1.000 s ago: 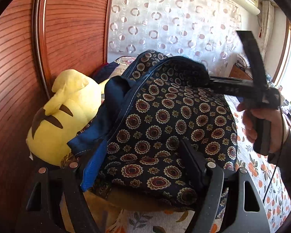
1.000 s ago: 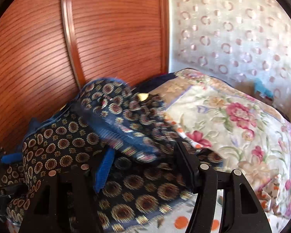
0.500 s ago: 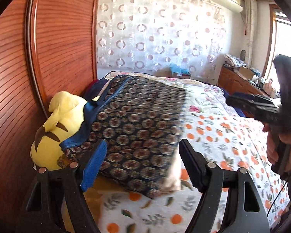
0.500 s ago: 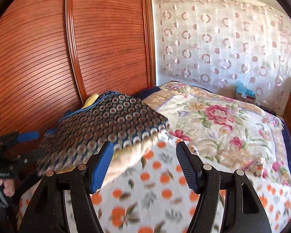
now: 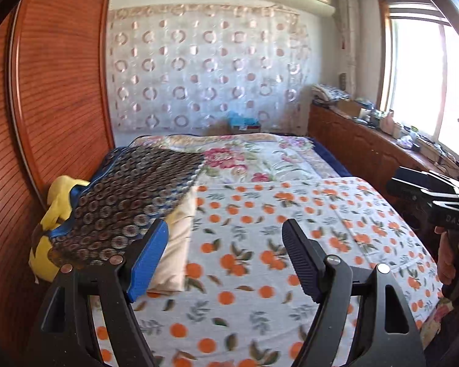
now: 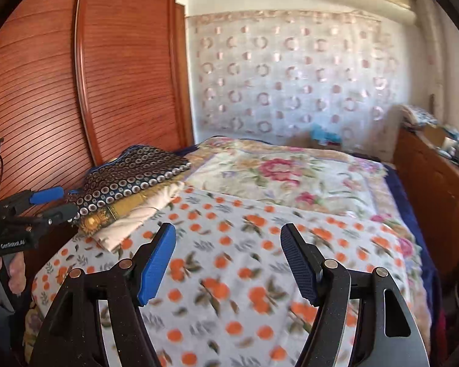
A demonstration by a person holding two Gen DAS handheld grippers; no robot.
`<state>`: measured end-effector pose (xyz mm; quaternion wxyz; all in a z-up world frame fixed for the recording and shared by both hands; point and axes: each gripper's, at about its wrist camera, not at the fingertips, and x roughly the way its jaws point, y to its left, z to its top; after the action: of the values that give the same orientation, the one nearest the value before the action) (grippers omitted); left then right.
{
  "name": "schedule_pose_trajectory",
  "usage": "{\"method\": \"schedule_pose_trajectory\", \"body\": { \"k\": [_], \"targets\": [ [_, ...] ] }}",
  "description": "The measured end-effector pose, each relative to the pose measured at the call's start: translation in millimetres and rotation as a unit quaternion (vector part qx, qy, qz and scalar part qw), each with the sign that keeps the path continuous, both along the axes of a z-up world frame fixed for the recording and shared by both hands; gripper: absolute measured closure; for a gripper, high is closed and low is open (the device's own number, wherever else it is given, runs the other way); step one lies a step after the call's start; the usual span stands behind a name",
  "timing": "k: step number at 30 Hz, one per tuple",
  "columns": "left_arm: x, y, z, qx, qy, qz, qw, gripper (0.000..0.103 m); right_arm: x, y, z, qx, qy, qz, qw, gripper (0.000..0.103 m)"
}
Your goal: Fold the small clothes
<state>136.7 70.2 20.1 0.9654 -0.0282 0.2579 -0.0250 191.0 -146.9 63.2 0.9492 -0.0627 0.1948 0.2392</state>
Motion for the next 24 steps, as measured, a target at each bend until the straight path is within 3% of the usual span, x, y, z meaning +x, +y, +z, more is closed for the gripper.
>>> {"method": "schedule_pose_trajectory", "body": {
  "k": [12,24],
  "targets": [
    [-33,-59,25,0.01,-0.018,-0.025,0.9995,0.025,-116,-38,10,0.035,-0.038,-0.083,0.995,0.03],
    [-53,-81,41,0.009,-0.037,-0.023,0.999,0.025,-164,-38,6,0.054,-0.055,-0.107,0.991,0.03]
  ]
}}
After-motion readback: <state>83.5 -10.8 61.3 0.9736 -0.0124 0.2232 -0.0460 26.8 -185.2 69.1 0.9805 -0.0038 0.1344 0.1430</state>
